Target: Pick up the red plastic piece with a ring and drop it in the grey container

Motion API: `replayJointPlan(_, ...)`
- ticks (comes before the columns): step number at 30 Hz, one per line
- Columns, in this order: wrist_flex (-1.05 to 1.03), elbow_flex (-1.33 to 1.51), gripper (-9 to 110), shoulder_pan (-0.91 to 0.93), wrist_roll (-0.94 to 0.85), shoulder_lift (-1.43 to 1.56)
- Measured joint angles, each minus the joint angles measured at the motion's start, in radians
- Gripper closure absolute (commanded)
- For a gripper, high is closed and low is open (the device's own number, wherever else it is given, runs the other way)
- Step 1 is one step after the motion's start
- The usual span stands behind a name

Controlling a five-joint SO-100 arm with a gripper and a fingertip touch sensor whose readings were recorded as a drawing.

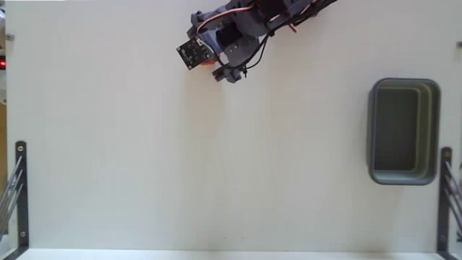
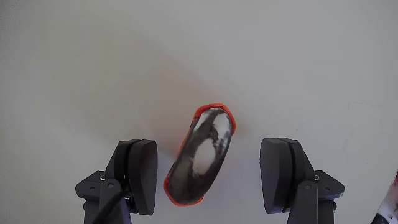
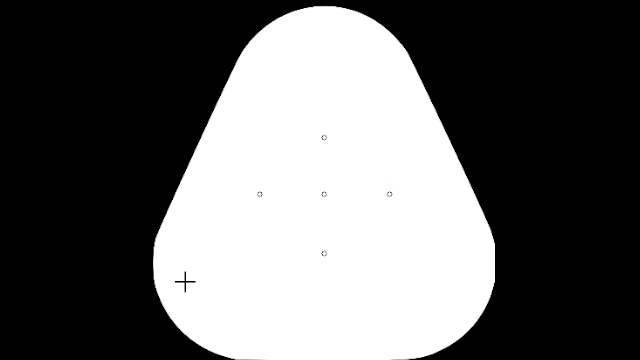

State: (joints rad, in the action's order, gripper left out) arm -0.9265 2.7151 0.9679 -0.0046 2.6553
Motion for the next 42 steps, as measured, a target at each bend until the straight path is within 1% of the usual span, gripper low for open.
replayJointPlan(42,0.0,0.0,11,0.0,0.0,0.0)
